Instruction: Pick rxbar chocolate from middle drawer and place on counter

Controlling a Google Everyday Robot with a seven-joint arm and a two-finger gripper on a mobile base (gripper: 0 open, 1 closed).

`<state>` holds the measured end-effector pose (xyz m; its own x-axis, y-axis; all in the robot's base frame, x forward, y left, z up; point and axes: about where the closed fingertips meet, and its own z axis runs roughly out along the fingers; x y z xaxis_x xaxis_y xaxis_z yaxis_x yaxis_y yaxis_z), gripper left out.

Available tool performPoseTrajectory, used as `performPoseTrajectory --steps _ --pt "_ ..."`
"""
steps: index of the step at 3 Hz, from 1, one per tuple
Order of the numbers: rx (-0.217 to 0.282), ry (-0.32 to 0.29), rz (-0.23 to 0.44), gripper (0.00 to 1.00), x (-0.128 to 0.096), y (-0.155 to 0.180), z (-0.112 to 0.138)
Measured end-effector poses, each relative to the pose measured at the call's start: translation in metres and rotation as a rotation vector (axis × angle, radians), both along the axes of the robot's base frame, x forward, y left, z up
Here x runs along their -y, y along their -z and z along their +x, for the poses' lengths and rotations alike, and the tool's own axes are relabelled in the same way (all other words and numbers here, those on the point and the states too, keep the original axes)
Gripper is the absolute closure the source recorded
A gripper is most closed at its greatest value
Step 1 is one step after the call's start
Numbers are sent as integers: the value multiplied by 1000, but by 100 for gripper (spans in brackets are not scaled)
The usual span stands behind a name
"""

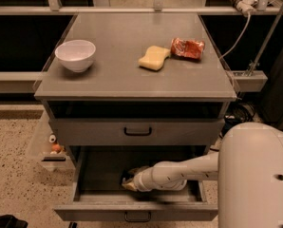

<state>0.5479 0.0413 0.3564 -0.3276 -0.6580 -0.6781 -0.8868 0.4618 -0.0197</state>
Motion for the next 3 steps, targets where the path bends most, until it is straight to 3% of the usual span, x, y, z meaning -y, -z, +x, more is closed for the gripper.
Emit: performPoseTrajectory --steps 1,2,3 --pt "-26 67 18 100 18 3 -12" --pt "-27 72 18 100 21 4 -13" --pt "-17 39 16 100 28 -17 -11"
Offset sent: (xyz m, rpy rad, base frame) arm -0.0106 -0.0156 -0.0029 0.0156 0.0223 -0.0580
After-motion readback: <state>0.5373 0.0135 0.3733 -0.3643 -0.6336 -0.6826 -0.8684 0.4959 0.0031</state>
